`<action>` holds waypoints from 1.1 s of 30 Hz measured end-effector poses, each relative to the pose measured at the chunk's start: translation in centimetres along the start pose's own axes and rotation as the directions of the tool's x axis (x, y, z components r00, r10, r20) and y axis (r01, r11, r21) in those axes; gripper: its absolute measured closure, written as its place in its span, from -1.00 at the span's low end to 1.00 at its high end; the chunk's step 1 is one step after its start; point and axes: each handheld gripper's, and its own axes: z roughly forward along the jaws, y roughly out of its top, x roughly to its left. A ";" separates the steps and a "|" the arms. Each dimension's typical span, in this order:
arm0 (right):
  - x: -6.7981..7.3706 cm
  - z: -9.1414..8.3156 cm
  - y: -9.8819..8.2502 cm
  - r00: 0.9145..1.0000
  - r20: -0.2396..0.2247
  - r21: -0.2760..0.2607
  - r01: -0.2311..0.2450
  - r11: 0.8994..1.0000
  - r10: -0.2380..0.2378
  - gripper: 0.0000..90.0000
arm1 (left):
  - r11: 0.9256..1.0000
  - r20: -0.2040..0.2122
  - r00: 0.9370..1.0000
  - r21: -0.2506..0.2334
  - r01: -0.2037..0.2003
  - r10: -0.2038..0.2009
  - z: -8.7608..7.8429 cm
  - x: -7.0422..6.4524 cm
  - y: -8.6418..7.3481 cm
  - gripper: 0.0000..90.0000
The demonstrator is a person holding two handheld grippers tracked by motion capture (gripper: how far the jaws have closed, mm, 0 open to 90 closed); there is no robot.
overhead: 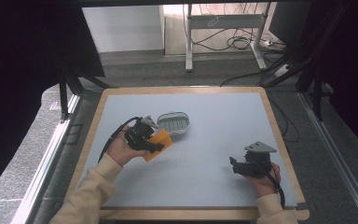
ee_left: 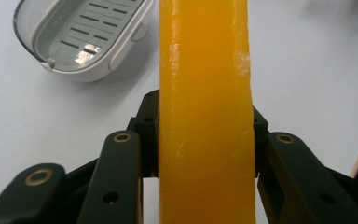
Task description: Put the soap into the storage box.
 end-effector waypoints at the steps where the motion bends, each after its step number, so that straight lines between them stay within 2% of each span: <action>1: 0.0 0.0 0.0 1.000 0.000 0.000 0.000 1.000 0.000 -0.72 | 1.000 0.000 1.000 0.000 0.000 0.000 0.0 0.0 0.0 0.37; 7: -0.1 0.0 0.0 1.000 0.009 0.004 -0.003 1.000 0.003 -0.72 | 1.000 -0.019 1.000 0.007 -0.007 0.007 0.2 0.5 0.6 0.37; 15: -0.1 0.1 0.0 1.000 0.012 0.006 -0.004 1.000 0.004 -0.72 | 1.000 -0.024 1.000 0.006 -0.005 0.005 0.4 1.0 1.2 0.37; 20: -0.1 0.1 0.0 1.000 0.014 0.009 -0.004 1.000 0.004 -0.72 | 1.000 -0.027 0.999 0.014 -0.021 0.022 0.6 1.3 1.7 0.37; 30: -0.1 0.1 0.0 1.000 0.016 0.010 -0.005 1.000 0.005 -0.72 | 1.000 -0.031 1.000 0.025 -0.004 0.005 1.0 2.4 1.8 0.37; 33: -0.1 0.1 0.0 1.000 0.016 0.011 -0.005 1.000 0.005 -0.72 | 1.000 -0.040 0.999 0.029 -0.010 0.011 1.0 2.6 1.9 0.37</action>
